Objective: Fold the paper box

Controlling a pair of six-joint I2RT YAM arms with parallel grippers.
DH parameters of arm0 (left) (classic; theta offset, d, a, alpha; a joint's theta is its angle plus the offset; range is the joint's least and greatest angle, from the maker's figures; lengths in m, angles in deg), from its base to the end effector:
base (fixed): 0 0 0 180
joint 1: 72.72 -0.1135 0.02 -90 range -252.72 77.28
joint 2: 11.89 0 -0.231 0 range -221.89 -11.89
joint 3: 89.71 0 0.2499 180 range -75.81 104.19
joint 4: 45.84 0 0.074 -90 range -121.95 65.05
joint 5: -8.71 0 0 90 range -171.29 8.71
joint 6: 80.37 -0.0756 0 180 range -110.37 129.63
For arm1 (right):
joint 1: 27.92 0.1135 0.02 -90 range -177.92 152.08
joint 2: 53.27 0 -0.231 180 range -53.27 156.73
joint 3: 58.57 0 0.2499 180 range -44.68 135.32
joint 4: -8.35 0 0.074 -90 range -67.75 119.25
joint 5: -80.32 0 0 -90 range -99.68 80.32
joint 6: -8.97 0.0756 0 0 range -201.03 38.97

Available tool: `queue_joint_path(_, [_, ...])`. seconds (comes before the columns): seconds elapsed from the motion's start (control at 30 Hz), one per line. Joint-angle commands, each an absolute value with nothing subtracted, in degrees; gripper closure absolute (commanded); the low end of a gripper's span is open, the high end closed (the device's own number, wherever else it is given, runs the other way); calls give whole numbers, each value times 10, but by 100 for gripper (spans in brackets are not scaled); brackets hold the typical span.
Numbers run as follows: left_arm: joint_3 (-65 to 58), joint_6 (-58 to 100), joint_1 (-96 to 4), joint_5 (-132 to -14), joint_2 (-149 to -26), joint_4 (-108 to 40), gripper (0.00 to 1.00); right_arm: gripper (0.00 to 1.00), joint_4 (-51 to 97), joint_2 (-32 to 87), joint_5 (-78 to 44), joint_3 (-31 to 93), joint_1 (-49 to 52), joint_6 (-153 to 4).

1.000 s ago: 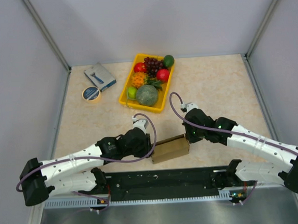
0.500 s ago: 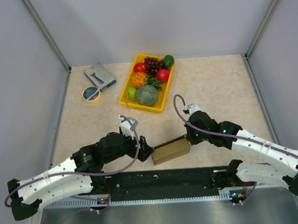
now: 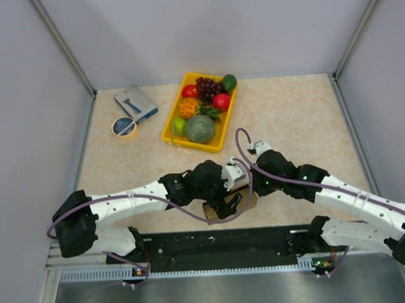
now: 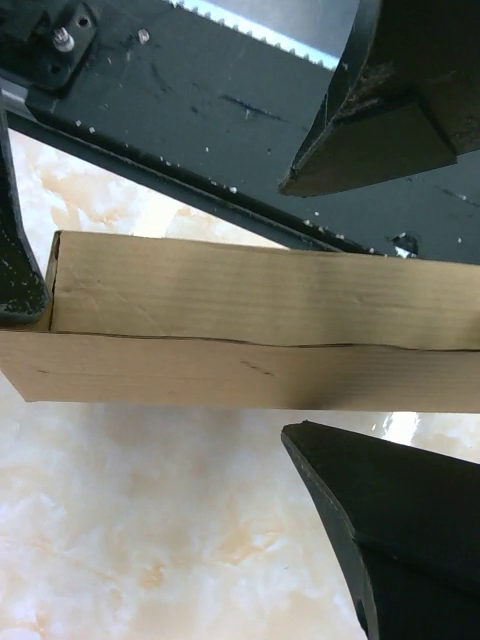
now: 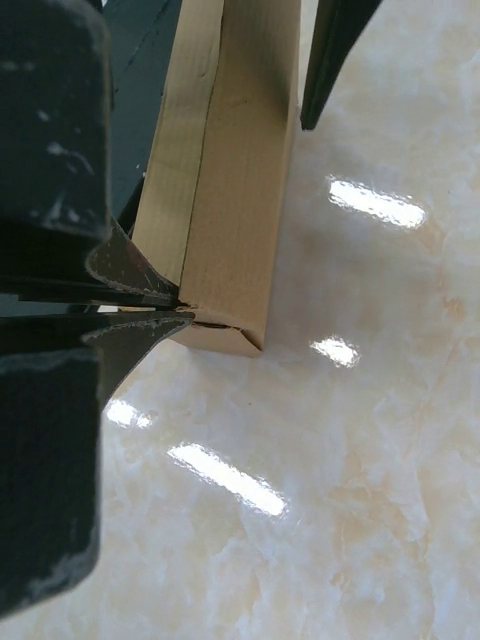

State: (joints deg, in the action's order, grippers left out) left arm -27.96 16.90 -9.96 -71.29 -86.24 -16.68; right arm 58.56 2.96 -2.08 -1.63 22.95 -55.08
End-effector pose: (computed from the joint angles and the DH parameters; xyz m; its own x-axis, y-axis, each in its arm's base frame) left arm 0.1313 -0.2837 0.1826 -0.4207 0.5449 -0.7253 0.8888 0.4078 -0.2091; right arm 0.1581 0.1785 0.1954 -0.7442 -0.2275 -0.6280 -0.4326 0.8805 0.1938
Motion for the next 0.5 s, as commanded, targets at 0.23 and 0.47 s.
queue_joint_path(0.23, [-283,101,-74,-776,-900,-226,4,100,570,39,-56,8,229,-552])
queue_joint_path(0.47, [-292,102,-58,-857,-923,-238,28,100,586,49,-64,23,230,-548])
